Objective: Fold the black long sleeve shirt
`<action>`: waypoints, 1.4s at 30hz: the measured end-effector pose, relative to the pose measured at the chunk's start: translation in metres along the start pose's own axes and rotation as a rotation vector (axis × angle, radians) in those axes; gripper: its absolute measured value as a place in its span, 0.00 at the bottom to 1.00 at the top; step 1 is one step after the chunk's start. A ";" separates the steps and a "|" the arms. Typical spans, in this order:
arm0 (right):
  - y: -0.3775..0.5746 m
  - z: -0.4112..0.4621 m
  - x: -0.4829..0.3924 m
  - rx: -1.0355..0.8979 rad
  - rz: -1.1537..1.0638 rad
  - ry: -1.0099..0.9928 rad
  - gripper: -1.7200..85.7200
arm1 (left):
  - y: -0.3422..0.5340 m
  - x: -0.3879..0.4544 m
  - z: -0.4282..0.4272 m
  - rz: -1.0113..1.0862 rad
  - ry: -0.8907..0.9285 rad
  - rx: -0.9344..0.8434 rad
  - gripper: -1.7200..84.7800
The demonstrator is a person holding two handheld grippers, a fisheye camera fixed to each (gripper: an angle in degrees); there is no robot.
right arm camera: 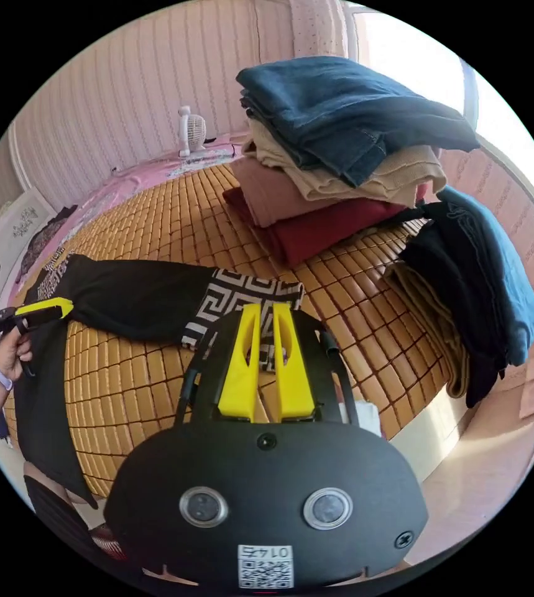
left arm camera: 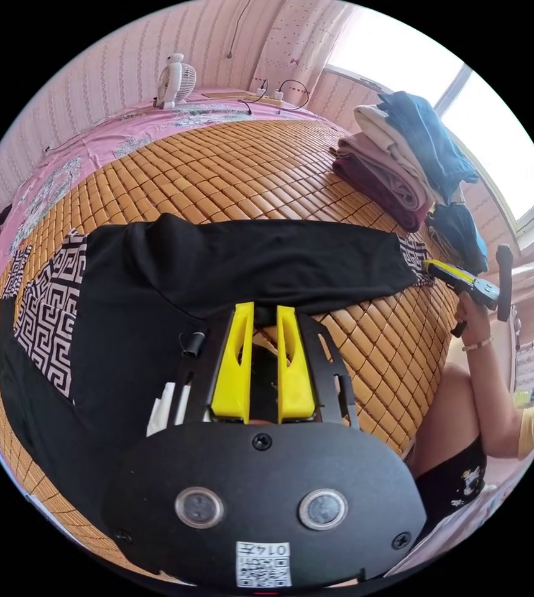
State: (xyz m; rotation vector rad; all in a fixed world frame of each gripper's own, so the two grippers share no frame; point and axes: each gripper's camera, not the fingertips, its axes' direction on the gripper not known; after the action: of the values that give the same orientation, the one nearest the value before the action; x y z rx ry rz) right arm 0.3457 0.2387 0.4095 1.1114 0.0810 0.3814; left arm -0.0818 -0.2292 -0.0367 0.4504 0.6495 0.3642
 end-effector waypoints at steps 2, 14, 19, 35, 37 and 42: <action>0.000 0.015 -0.009 -0.095 -0.012 0.129 0.02 | 0.010 -0.001 0.001 -0.014 -0.020 0.005 0.09; 0.014 0.022 -0.023 -0.023 0.090 0.072 0.01 | 0.073 -0.016 -0.055 -0.038 0.111 0.060 0.10; 0.018 0.013 -0.038 0.101 0.120 0.052 0.02 | 0.159 -0.039 -0.113 -0.125 0.094 0.091 0.10; -0.035 0.017 -0.276 0.031 -0.380 -0.519 0.07 | 0.457 -0.145 -0.233 -0.663 -0.143 0.247 0.11; -0.053 0.023 -0.364 -0.024 -0.553 -0.599 0.08 | 0.467 -0.156 -0.236 -0.663 -0.155 0.260 0.11; -0.083 0.038 -0.537 -0.034 -0.716 -0.654 0.11 | 0.486 -0.184 -0.235 -0.633 -0.186 0.264 0.12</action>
State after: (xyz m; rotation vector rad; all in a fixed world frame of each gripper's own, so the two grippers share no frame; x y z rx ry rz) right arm -0.1235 -0.0079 0.2861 1.0513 -0.1072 -0.6200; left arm -0.4588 0.1627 0.1339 0.4967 0.6255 -0.3636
